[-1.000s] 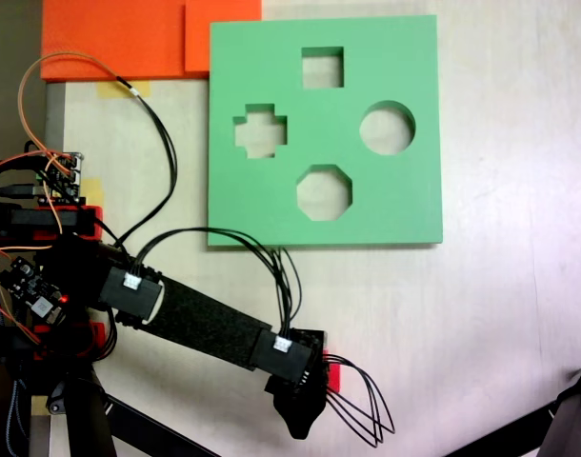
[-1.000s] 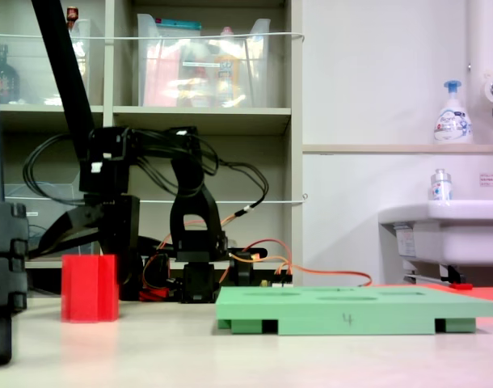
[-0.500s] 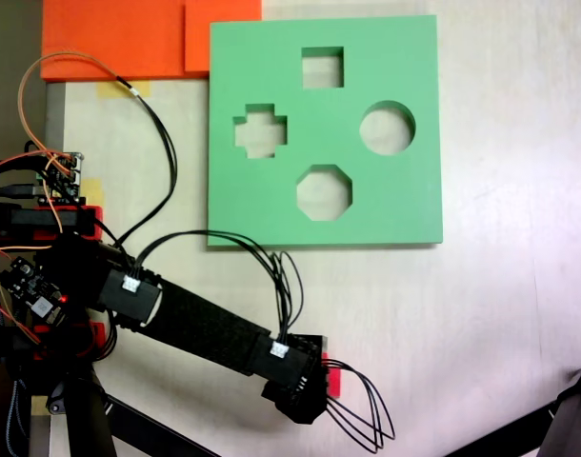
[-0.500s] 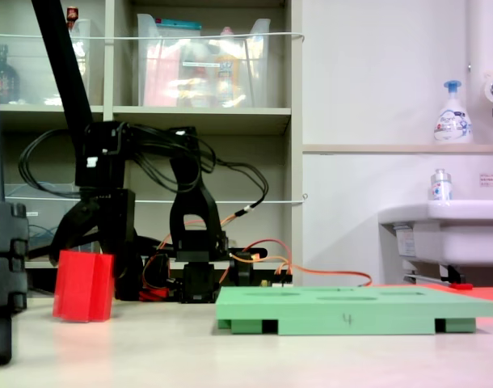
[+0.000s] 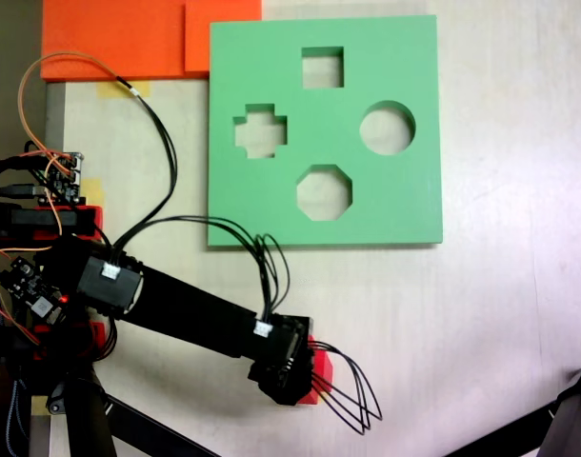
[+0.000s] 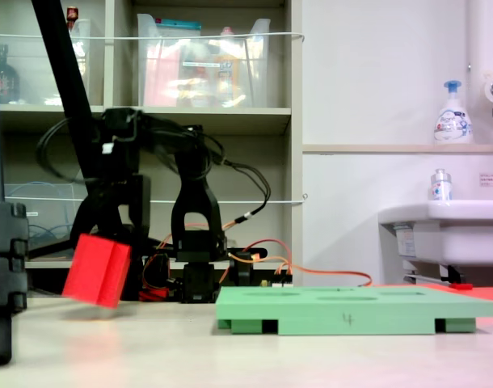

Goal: Put the cross columnar block into the corresponding hole

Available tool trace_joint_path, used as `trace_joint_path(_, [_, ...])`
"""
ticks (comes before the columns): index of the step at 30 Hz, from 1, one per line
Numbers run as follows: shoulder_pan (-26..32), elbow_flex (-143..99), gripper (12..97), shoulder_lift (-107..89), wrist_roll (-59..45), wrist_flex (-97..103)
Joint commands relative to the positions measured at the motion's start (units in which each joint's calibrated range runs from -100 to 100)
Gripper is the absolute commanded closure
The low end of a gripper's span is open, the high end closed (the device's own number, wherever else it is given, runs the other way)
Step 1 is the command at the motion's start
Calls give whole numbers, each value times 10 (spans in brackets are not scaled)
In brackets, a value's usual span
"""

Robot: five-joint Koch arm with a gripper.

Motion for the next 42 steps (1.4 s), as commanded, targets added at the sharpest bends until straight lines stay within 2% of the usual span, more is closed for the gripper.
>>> trace_joint_path(1, [14, 16, 754, -76, 6, -32])
trace_joint_path(7, [73, 15, 755, -178, 55, -32])
trace_joint_path(17, [262, -20, 756, -300, 220, -32])
trace_joint_path(23, [339, -14, 756, -279, 281, -32])
trace_joint_path(32, [383, -14, 755, -188, 357, -32])
trace_joint_path(42, [388, -3, 750, -140, 366, 17])
